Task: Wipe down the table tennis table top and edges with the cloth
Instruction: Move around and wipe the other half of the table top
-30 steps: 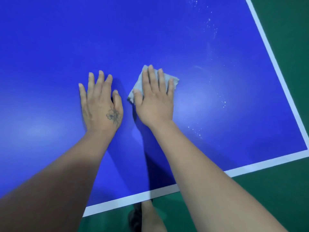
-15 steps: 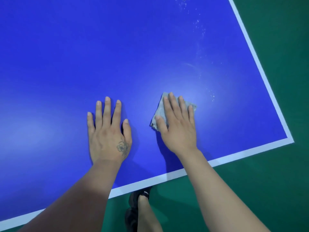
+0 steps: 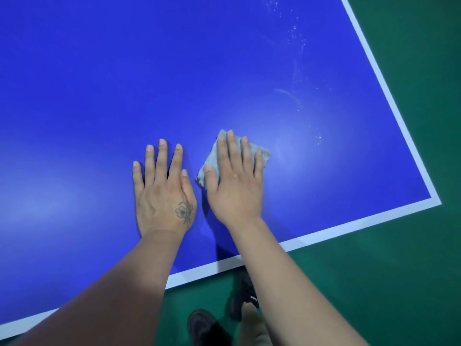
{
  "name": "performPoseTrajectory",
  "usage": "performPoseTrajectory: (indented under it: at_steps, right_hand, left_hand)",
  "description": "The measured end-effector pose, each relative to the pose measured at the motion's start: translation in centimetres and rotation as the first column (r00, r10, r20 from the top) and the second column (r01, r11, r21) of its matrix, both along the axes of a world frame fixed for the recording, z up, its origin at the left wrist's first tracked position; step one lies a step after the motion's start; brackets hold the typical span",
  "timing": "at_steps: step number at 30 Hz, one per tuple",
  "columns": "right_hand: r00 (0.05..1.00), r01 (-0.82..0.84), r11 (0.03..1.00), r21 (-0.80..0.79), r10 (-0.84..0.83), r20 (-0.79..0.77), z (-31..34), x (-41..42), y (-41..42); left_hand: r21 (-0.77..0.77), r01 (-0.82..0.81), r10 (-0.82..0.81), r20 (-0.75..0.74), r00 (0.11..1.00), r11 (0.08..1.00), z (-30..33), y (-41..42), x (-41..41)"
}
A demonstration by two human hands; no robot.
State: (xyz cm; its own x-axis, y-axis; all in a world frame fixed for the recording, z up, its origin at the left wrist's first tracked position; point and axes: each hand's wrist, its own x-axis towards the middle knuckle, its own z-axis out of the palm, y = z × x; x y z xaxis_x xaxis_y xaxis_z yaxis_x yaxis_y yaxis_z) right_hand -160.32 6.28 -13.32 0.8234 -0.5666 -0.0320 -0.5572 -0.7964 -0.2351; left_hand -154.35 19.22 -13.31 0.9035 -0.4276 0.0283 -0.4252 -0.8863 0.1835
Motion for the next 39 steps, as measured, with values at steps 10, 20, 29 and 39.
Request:
performPoseTrajectory:
  at_steps: [10,20,29,39]
  right_hand:
    - [0.997,-0.041,0.999,0.006,0.041,-0.072,0.3,-14.5,-1.7]
    - [0.98,0.191,0.982,0.007,-0.191,-0.059,-0.5,-3.2,-9.7]
    - [0.974,-0.224,0.974,-0.043,0.225,0.003,0.1,-8.3,-5.6]
    - [0.978,-0.205,0.978,-0.022,0.205,-0.032,-0.2,-16.3,-13.1]
  left_hand:
    - [-0.019,-0.015,0.015,0.003,1.0,1.0,0.2,-0.2,-0.3]
    - [-0.017,0.003,-0.002,0.045,0.999,1.0,0.1,-0.3,-0.5]
    - [-0.016,-0.008,0.009,0.053,0.999,1.0,0.4,-1.2,-0.6]
    - [-0.099,0.022,-0.019,0.034,0.999,0.995,0.4,-14.9,-1.7]
